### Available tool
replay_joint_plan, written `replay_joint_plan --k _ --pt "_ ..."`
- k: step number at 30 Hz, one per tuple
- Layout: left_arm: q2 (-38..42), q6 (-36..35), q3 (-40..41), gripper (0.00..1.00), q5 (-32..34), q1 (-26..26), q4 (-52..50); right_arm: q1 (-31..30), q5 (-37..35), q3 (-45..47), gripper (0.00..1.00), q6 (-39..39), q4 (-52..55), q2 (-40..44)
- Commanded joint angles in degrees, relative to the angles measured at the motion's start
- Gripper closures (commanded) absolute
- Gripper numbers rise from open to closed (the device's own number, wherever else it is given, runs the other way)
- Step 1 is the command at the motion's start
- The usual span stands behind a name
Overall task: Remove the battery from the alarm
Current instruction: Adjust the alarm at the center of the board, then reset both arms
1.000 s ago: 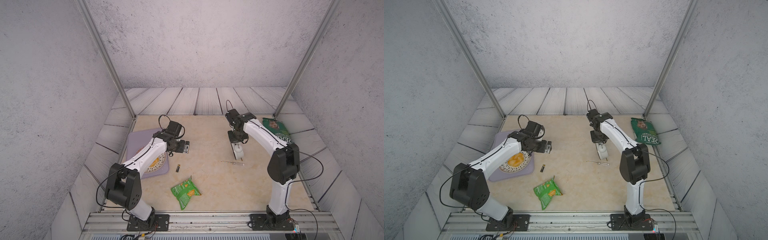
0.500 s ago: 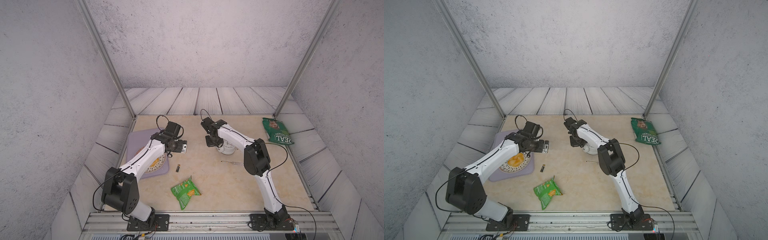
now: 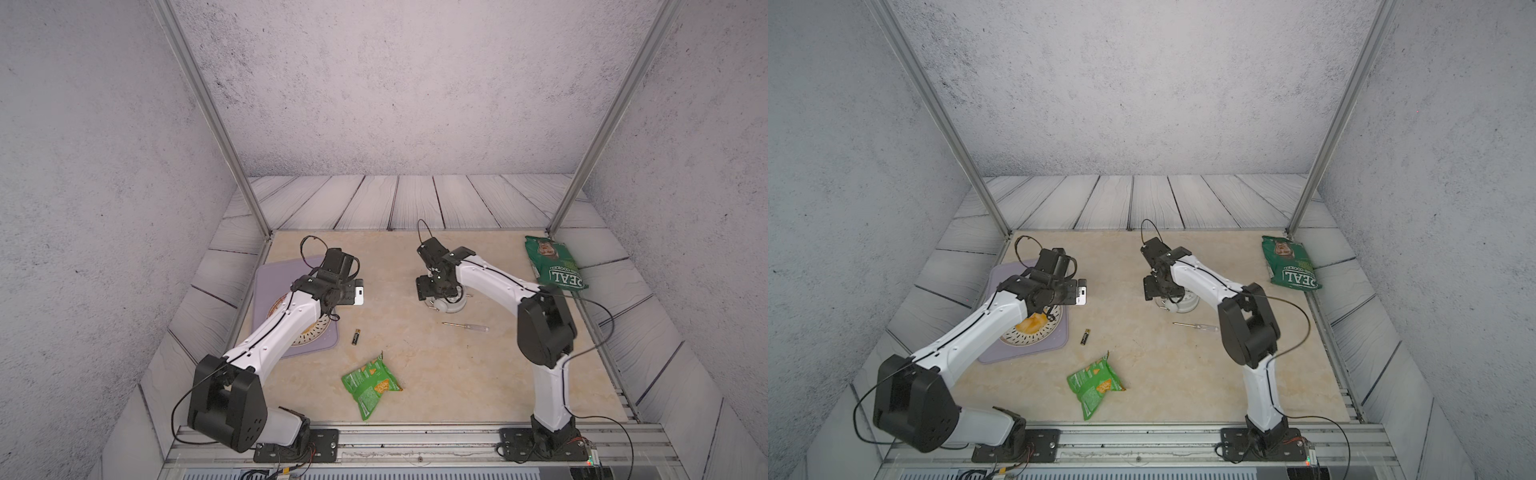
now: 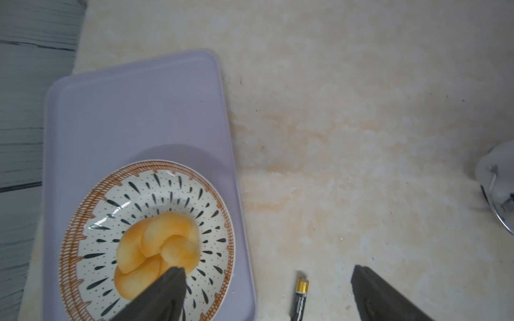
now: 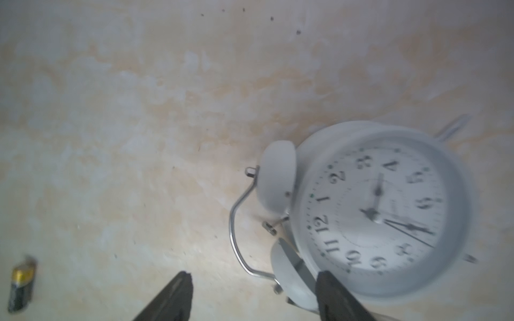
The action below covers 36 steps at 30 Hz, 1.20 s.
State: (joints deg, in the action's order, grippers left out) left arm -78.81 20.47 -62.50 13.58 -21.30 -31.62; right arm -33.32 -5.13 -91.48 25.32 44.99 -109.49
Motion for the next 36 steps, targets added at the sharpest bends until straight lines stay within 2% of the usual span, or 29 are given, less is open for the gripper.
replay_joint_plan --k 1,4,7,9,11,13,16,17,19,21,22,24,25,28,36 --pt "3.1 0.6 5.1 0.01 6.5 4.5 8.6 6.1 -9.6 12.7 0.09 -7.1 -11.3 15.9" --pt "4.0 -0.1 11.1 0.01 6.7 9.9 18.0 14.1 -13.2 24.6 0.01 -9.7 -21.9 24.8" --pt "2.0 -5.8 17.3 0.01 8.1 13.7 29.4 21.6 -17.0 36.9 0.01 -12.3 -34.1 29.5" --pt "-0.1 -12.0 19.8 0.01 8.1 14.7 36.3 24.2 -21.1 43.4 0.01 -13.9 -40.4 30.3" --pt "-2.5 -18.5 23.1 0.01 7.6 15.2 45.3 25.3 -24.5 50.9 0.01 -16.9 -53.1 30.6" --pt "-4.6 -20.4 26.7 0.01 3.3 16.9 53.9 25.3 -26.1 57.4 0.01 -19.3 -65.0 29.9" --pt "-7.4 -17.2 30.6 0.01 -3.3 20.5 64.0 25.8 -24.3 64.9 0.01 -21.5 -83.7 26.6" --pt "-7.8 -17.3 31.9 0.01 -5.2 21.0 66.9 26.6 -21.3 66.8 0.01 -21.4 -88.6 25.7" --pt "-7.7 -19.1 35.7 0.01 -9.9 21.3 71.9 27.8 -16.2 69.1 0.01 -21.3 -93.5 23.1" --pt "-10.1 -22.4 39.8 0.01 -15.0 20.8 83.8 28.7 -12.3 71.3 0.01 -22.9 -103.9 18.6" --pt "-9.9 -22.6 39.5 0.01 -14.8 20.6 84.1 28.8 -11.2 71.0 0.01 -23.2 -103.3 18.7" --pt "-8.7 -20.8 35.1 0.01 -12.7 20.9 73.3 29.3 -9.6 66.2 0.01 -22.3 -90.9 20.3" --pt "-9.4 -19.3 35.1 0.01 -13.1 22.1 73.4 30.5 -7.0 65.5 0.01 -21.8 -88.8 20.6" --pt "-8.9 -19.3 34.8 0.01 -13.4 22.4 72.3 31.4 -4.8 67.3 0.01 -22.2 -95.2 18.9" --pt "-8.7 -20.0 35.3 0.01 -11.0 21.1 73.5 31.5 -4.8 67.3 0.01 -22.1 -94.6 19.4"
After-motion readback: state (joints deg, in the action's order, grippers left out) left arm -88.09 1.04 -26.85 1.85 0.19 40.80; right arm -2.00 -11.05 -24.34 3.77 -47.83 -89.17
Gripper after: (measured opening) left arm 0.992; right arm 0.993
